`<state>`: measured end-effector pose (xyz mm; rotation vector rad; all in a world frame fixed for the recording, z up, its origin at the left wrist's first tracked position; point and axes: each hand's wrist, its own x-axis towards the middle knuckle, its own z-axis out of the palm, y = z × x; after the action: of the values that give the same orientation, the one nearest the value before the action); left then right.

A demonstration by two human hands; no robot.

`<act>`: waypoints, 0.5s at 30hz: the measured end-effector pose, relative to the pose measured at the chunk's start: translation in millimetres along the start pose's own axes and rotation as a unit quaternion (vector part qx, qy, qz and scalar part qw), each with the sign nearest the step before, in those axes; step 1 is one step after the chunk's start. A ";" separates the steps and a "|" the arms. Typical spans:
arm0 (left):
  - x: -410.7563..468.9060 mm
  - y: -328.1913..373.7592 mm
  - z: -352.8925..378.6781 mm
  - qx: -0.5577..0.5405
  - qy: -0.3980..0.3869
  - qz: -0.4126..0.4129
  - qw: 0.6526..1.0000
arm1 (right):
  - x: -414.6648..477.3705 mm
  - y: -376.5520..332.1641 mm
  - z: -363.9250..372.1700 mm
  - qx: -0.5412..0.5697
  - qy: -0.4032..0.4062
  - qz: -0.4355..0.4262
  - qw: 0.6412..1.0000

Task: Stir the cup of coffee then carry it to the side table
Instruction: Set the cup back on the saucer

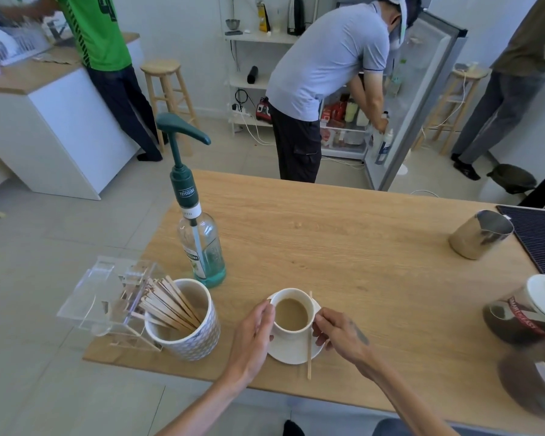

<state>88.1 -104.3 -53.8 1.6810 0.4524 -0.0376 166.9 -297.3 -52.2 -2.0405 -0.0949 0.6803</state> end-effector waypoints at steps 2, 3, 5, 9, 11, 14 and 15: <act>-1.0 -0.5 -0.7 -0.002 -0.003 -0.002 1.000 | -0.3 2.1 -0.4 -0.001 -0.005 0.004 1.000; -1.7 -0.3 -1.1 -0.002 -0.003 -0.003 1.000 | -0.5 2.8 -0.6 -0.003 -0.008 0.005 1.000; -3.0 0.2 -1.5 0.002 0.000 -0.007 1.000 | -0.1 3.5 -1.8 -0.008 -0.014 0.007 1.000; -5.4 -4.0 -0.2 0.018 -0.015 0.010 1.000 | 0.5 5.3 -3.9 -0.011 -0.018 0.011 1.000; -1.7 -10.1 -3.0 0.043 -0.022 0.030 0.998 | -0.3 5.9 -5.1 0.000 -0.016 0.012 1.000; 11.0 -22.0 -9.7 0.136 -0.037 0.068 0.988 | 0.4 6.9 -6.3 0.014 -0.019 0.014 1.000; 17.1 -24.8 -11.0 0.159 -0.048 0.073 0.983 | 2.0 8.7 -7.4 0.012 -0.017 0.012 1.000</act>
<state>93.5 -86.9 -80.1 2.0138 0.2584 -0.0874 170.6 -307.1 -57.2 -2.0105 -0.0816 0.7267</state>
